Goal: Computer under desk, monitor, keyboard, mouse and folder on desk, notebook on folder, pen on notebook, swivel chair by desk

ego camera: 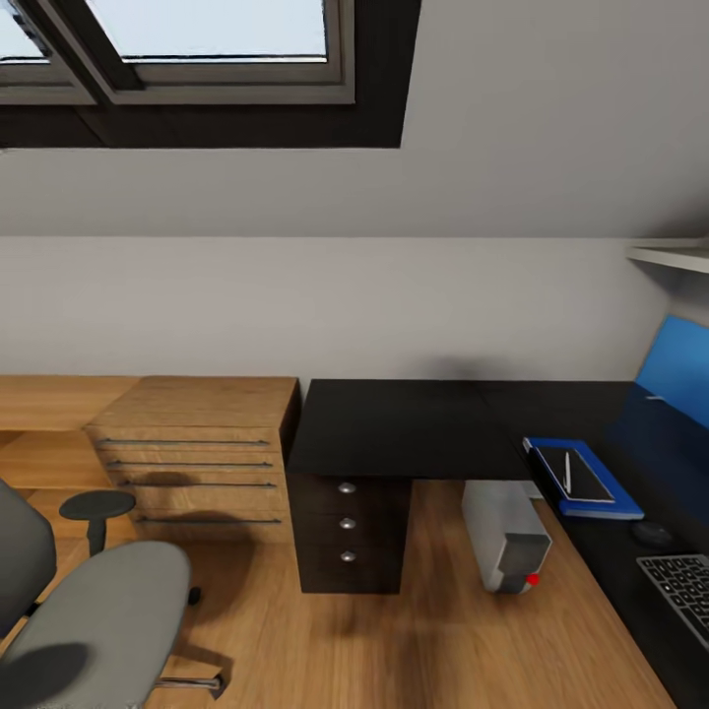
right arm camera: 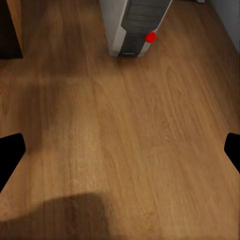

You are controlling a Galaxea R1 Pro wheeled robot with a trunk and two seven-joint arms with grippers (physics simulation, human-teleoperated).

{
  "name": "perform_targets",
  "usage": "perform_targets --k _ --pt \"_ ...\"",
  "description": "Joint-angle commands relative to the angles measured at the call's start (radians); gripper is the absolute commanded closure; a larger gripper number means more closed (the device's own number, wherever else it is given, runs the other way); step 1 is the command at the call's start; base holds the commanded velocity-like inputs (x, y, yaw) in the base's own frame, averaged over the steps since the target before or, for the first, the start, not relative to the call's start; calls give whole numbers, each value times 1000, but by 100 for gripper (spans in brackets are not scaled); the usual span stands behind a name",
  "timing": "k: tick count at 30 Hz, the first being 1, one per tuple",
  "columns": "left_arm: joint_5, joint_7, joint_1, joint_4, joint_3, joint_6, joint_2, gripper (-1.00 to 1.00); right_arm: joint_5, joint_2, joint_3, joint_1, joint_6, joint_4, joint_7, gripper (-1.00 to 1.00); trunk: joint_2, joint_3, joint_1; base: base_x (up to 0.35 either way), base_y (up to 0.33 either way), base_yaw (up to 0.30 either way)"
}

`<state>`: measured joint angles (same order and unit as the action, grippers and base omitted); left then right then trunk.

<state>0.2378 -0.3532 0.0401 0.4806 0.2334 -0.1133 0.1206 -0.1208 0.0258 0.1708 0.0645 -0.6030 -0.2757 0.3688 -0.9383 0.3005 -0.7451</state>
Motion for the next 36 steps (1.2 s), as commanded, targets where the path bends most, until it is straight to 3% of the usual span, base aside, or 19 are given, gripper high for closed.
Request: perform_targets --k 1,8,16,26,31,36 --pt "11 -9 0 -32 6 -5 -7 -100 -10 4 9 2 -3 2 3 -100 -1 1 0 0 0 248" --pt "12 -7 0 -77 3 -8 -41 -100 -10 2 10 4 -8 33 -64 -100 -1 2 0 0 0 249" --pt "12 -7 0 -78 3 -9 -70 -100 -9 0 12 3 -9 41 -81 -100 -1 12 0 0 0 -9" --pt "11 -5 0 -79 5 -22 -71 -100 -10 1 10 4 -11 44 -81 -100 -1 25 0 0 0 2" --pt "9 -4 0 -79 8 -178 -72 -100 -10 3 9 4 -11 60 -80 -100 -1 28 0 0 0 214" --pt "8 -4 0 -111 10 -226 -72 -100 -10 5 8 4 -11 62 -80 -100 -1 31 0 0 0 242"
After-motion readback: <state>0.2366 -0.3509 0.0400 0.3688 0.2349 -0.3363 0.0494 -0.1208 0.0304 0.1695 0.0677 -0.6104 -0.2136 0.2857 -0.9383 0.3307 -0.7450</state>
